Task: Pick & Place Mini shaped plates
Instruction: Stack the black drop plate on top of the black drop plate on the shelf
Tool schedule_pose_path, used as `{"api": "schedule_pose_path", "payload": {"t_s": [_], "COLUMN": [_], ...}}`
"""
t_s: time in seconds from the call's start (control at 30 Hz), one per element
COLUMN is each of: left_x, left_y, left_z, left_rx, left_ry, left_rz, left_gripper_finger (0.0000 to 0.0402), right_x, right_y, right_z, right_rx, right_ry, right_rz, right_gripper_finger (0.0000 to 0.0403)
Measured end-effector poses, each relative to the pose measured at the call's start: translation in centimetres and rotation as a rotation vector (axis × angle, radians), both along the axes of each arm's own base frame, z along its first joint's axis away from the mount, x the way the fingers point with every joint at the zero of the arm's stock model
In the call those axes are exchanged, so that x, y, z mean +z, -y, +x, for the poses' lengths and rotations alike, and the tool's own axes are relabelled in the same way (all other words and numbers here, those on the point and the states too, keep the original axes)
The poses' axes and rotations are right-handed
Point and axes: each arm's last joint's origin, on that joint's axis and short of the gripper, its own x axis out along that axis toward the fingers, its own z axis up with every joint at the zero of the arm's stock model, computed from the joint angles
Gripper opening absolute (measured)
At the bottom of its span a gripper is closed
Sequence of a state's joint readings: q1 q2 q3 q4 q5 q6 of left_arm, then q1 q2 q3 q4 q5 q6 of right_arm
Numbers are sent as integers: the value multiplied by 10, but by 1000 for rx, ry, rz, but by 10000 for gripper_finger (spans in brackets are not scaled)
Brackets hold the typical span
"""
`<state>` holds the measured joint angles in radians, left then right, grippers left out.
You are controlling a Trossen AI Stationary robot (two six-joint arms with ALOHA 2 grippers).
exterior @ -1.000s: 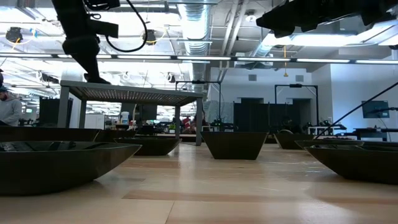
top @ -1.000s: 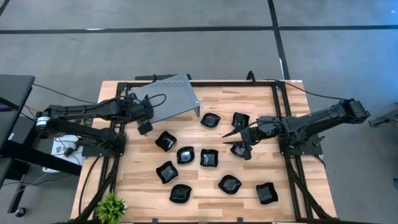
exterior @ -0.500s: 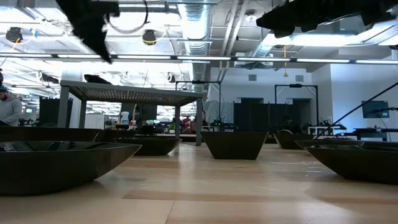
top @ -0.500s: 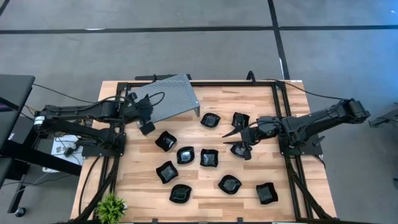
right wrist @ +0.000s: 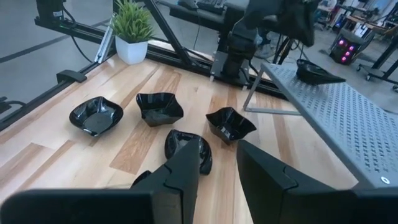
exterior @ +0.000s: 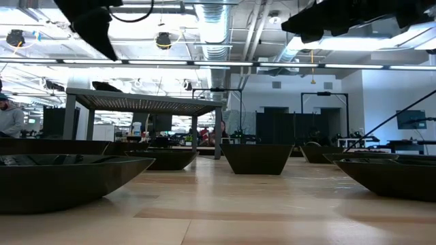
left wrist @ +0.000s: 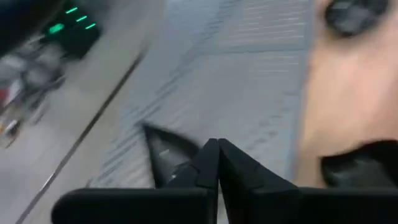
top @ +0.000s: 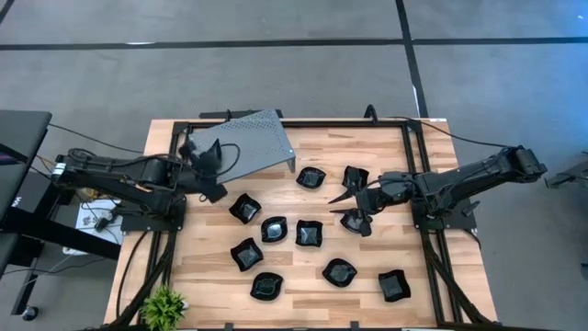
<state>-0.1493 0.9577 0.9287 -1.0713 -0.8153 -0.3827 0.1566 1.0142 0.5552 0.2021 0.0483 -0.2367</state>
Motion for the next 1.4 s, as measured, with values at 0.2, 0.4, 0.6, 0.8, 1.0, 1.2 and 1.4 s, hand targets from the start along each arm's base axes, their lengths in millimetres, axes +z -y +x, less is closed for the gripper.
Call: {"api": "schedule_pose_path", "payload": {"t_s": [0.2, 0.4, 0.6, 0.8, 1.0, 1.2, 1.4], "left_x": [-6, -15, -30, -34, -34, -33, -32], "left_y": [-2, -2, -1, -8, -16, -16, -16], "left_z": [-14, -19, -21, -22, -19, -16, -14], "left_rx": [99, 154, 146, 192, 230, 210, 217], "left_ry": [-66, -83, -149, -163, -142, -130, -106], "left_rz": [-65, -79, -113, -105, -86, -101, -70], "left_gripper_finger": [5, 4, 4, 3, 4, 4, 5], "right_x": [-3, -4, -4, -3, -2, 2, 3], "right_y": [0, 0, 0, 0, 0, 0, 0], "right_z": [-1, -1, -1, -1, -1, 1, 1], "right_rx": [-12, -18, -24, -20, -6, 10, 21], "right_ry": [-32, -48, -55, -45, -23, 25, 45], "right_rz": [39, 56, 77, 65, 18, -35, -84], "right_gripper_finger": [103, 103, 103, 103, 103, 103, 103]}}
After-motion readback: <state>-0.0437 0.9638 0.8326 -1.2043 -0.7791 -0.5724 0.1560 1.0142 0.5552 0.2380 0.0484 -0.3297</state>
